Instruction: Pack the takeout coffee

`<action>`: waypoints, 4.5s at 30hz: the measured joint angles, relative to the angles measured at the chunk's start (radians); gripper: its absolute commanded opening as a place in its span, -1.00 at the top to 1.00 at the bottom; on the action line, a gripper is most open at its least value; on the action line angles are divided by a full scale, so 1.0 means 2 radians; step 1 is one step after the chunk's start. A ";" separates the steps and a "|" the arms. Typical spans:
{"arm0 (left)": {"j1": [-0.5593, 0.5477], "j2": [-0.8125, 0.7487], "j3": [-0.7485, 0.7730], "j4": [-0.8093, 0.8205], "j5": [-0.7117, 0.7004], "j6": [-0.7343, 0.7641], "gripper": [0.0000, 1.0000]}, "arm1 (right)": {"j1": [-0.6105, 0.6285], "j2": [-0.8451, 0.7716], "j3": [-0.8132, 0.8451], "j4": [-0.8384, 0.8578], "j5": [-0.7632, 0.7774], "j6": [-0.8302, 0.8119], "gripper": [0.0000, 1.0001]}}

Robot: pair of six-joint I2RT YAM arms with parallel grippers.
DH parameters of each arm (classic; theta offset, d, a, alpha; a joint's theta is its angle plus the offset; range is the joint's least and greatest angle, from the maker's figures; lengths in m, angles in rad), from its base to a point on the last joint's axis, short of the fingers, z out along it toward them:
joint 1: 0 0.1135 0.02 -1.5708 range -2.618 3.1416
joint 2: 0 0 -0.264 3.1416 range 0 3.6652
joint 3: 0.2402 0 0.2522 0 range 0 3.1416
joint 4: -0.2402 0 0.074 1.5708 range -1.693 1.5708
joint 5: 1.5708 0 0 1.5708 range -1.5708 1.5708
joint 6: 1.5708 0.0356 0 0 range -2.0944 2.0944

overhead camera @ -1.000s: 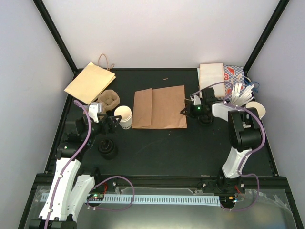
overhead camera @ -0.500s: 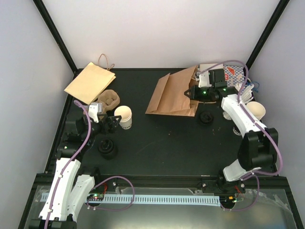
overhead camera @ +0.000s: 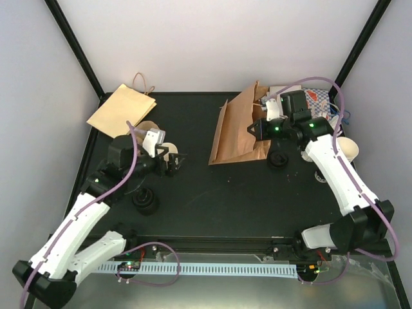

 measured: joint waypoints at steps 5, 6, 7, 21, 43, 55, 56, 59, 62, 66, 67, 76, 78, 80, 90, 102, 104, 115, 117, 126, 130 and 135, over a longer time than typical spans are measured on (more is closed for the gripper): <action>-0.071 0.054 0.034 -0.002 -0.056 0.000 -0.96 | 0.017 -0.042 -0.008 -0.022 0.002 -0.002 0.97; -0.086 0.071 0.040 -0.006 -0.069 0.000 -0.94 | 0.020 -0.050 -0.012 -0.024 0.002 -0.002 0.97; -0.100 0.088 0.049 -0.008 -0.078 0.000 -0.92 | 0.023 -0.059 -0.018 -0.027 0.002 -0.002 0.97; -0.158 0.357 0.211 -0.038 -0.158 -0.034 -0.76 | 0.028 -0.103 -0.062 -0.060 0.002 -0.012 0.96; -0.158 0.486 0.270 -0.047 -0.150 -0.055 0.59 | 0.028 -0.115 -0.074 -0.072 0.004 -0.022 0.95; -0.148 0.484 0.268 -0.051 -0.146 -0.058 0.97 | 0.028 -0.126 -0.074 -0.088 0.023 -0.022 0.96; -0.143 0.481 0.265 -0.049 -0.142 -0.058 0.97 | 0.028 -0.129 -0.074 -0.090 0.027 -0.022 0.96; -0.119 0.450 0.227 -0.032 -0.118 -0.058 0.97 | 0.028 -0.142 -0.074 -0.093 0.030 -0.019 0.96; -0.084 0.403 0.178 -0.009 -0.076 -0.061 0.97 | 0.028 -0.167 -0.073 -0.098 0.032 -0.014 0.97; -0.033 0.345 0.114 0.036 0.010 -0.067 0.97 | 0.028 -0.185 -0.063 -0.106 0.033 -0.010 0.98; -0.024 0.337 0.104 0.045 0.028 -0.068 0.97 | 0.028 -0.185 -0.059 -0.109 0.032 -0.008 0.98; 0.012 0.291 0.059 0.079 0.112 -0.068 0.97 | 0.028 -0.188 0.004 -0.154 0.027 -0.002 0.98; 0.021 0.284 0.055 0.091 0.136 -0.068 0.97 | 0.028 -0.189 0.019 -0.162 0.025 -0.002 0.98; 0.028 0.280 0.051 0.101 0.156 -0.068 0.97 | 0.028 -0.190 0.032 -0.171 0.022 -0.003 0.98; 0.047 0.280 0.036 0.127 0.225 -0.073 0.97 | 0.029 -0.196 0.061 -0.194 0.026 0.001 0.98; 0.047 0.280 0.032 0.144 0.252 -0.073 0.85 | 0.031 -0.199 0.082 -0.206 0.024 0.001 0.98; 0.047 0.280 0.031 0.143 0.248 -0.072 0.46 | 0.031 -0.199 0.081 -0.205 0.024 0.001 0.98; 0.057 0.272 0.023 0.105 0.198 -0.058 -0.38 | 0.030 -0.182 0.082 -0.192 0.027 -0.007 0.97; 0.054 0.262 0.024 0.094 0.189 -0.051 -0.40 | 0.030 -0.169 0.082 -0.193 0.029 -0.010 0.97; 0.007 0.221 0.036 0.062 0.145 -0.020 -0.41 | 0.030 -0.110 0.115 -0.215 0.055 -0.019 0.97; -0.019 0.227 0.036 0.052 0.125 -0.012 -0.41 | 0.030 -0.094 0.120 -0.219 0.058 -0.020 0.98; -0.042 0.235 0.036 0.046 0.101 -0.010 -0.42 | 0.034 -0.074 0.123 -0.228 0.064 -0.020 0.97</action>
